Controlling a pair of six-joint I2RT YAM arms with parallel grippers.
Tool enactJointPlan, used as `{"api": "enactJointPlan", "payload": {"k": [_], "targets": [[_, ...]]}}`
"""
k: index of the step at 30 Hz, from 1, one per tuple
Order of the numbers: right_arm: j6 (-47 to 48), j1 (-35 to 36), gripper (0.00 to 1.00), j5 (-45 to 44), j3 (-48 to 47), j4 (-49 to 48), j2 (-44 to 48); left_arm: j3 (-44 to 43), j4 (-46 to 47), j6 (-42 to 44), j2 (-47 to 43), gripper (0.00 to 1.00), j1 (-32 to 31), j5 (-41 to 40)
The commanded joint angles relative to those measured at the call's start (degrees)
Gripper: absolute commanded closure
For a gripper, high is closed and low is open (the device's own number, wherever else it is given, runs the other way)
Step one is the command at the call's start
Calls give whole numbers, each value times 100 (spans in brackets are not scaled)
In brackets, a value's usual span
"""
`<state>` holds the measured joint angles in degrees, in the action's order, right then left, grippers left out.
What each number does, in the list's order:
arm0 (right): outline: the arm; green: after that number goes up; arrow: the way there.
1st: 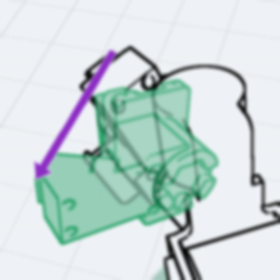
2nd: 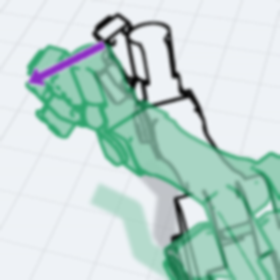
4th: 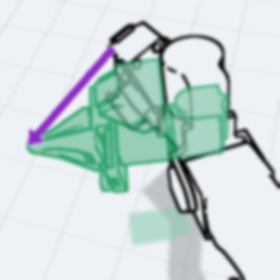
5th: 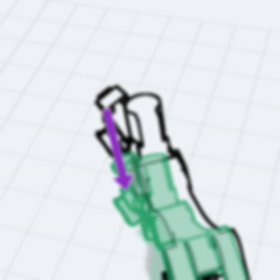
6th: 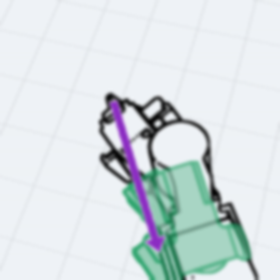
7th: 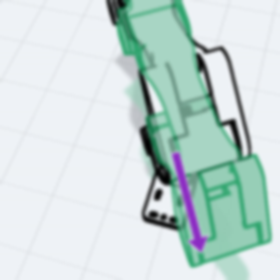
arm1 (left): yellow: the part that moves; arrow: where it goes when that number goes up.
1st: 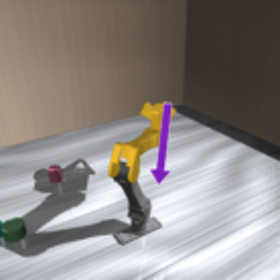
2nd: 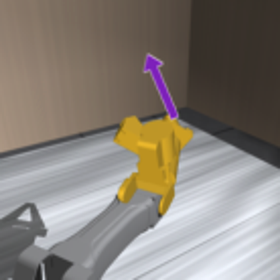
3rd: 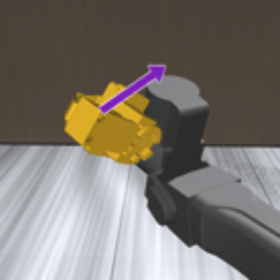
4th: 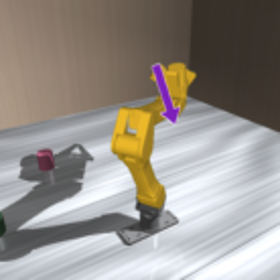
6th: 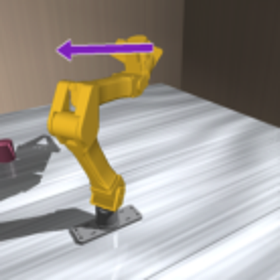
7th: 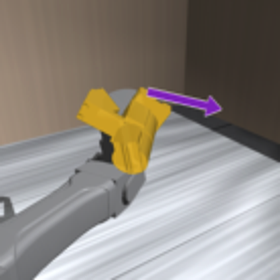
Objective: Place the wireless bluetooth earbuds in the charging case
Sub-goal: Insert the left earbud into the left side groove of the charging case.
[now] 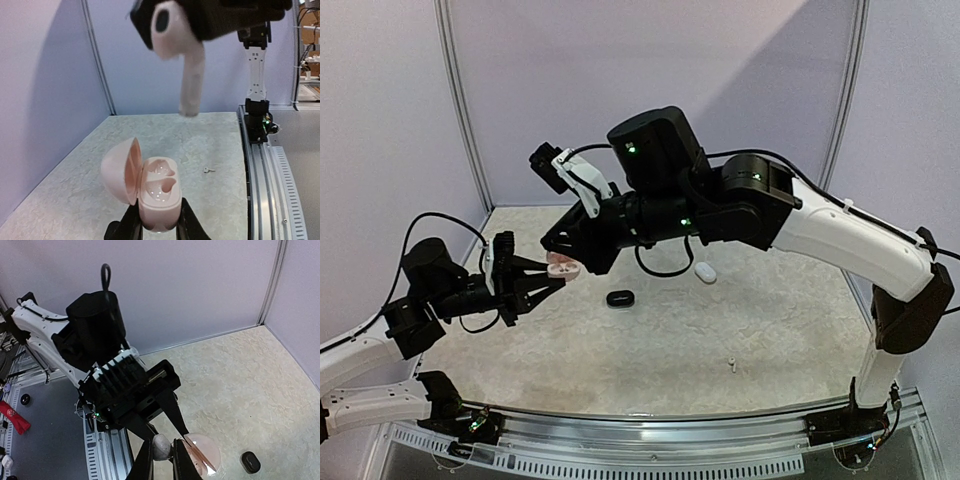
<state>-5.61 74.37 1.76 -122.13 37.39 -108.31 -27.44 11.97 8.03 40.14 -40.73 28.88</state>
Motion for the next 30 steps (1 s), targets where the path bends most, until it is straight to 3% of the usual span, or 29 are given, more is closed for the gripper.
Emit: {"api": "enactJointPlan", "payload": {"k": [1, 30], "targets": [[700, 35, 100, 602, 31, 387, 256, -189, 133, -131, 130, 100, -58, 756], [1495, 40, 100, 551, 46, 967, -101, -333, -49, 287, 258, 100, -67, 1238]]}}
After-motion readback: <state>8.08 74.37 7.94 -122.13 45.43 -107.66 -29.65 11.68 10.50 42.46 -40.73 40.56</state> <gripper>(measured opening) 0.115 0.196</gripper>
